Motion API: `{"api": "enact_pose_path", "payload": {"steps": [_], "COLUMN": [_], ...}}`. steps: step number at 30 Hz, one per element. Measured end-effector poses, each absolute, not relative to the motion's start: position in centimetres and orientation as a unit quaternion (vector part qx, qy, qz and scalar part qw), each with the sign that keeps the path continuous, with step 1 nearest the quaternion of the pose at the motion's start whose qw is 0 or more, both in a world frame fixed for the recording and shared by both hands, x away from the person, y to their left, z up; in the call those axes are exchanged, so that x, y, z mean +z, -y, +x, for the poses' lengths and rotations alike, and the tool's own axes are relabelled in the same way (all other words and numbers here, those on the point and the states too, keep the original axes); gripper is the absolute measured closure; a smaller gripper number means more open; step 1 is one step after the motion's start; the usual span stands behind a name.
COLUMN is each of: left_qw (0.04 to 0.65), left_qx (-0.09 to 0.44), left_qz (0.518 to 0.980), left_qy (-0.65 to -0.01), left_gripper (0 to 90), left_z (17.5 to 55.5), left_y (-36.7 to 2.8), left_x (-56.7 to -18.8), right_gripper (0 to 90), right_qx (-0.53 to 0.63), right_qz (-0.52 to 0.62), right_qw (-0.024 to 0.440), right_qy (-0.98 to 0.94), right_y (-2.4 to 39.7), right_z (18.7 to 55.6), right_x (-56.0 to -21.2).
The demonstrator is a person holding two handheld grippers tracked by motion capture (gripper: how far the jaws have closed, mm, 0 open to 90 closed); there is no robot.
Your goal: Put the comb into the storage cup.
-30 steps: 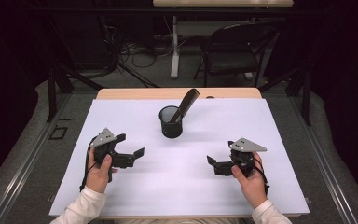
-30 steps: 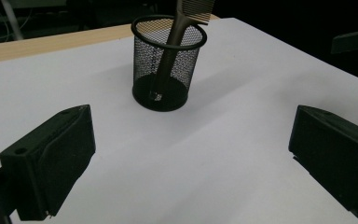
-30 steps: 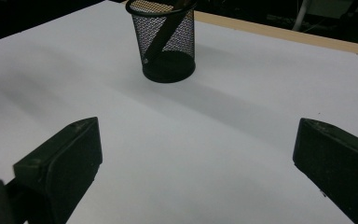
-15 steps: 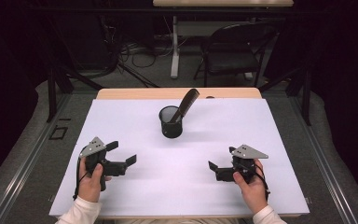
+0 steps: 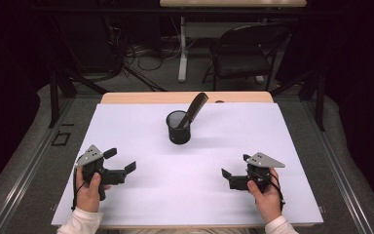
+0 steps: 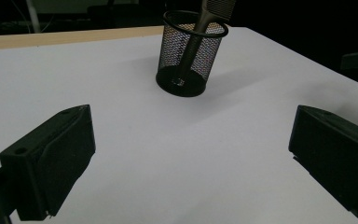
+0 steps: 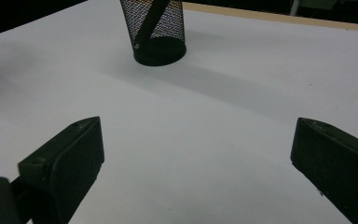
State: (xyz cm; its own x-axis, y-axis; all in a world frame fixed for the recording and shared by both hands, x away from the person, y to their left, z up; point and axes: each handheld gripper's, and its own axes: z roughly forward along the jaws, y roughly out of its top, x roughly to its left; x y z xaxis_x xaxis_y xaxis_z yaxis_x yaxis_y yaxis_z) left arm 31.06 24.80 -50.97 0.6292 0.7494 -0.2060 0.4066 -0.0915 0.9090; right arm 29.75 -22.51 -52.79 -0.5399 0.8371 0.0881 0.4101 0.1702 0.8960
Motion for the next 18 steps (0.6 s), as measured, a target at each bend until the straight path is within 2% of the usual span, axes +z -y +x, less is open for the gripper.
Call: {"api": "enact_pose_path", "payload": {"steps": [18], "left_qw": [0.542], "left_qx": [0.161], "left_qz": [0.72], "left_qy": [-0.403], "left_gripper": [0.7], "left_z": [31.44], "left_y": [-25.15], "left_x": [-51.74], "right_gripper": [4.4], "right_qx": [0.476], "right_qz": [0.447], "right_qw": [0.21], "right_qy": [-0.727], "right_y": [23.22], "right_z": [30.15], "right_x": [-53.65]}}
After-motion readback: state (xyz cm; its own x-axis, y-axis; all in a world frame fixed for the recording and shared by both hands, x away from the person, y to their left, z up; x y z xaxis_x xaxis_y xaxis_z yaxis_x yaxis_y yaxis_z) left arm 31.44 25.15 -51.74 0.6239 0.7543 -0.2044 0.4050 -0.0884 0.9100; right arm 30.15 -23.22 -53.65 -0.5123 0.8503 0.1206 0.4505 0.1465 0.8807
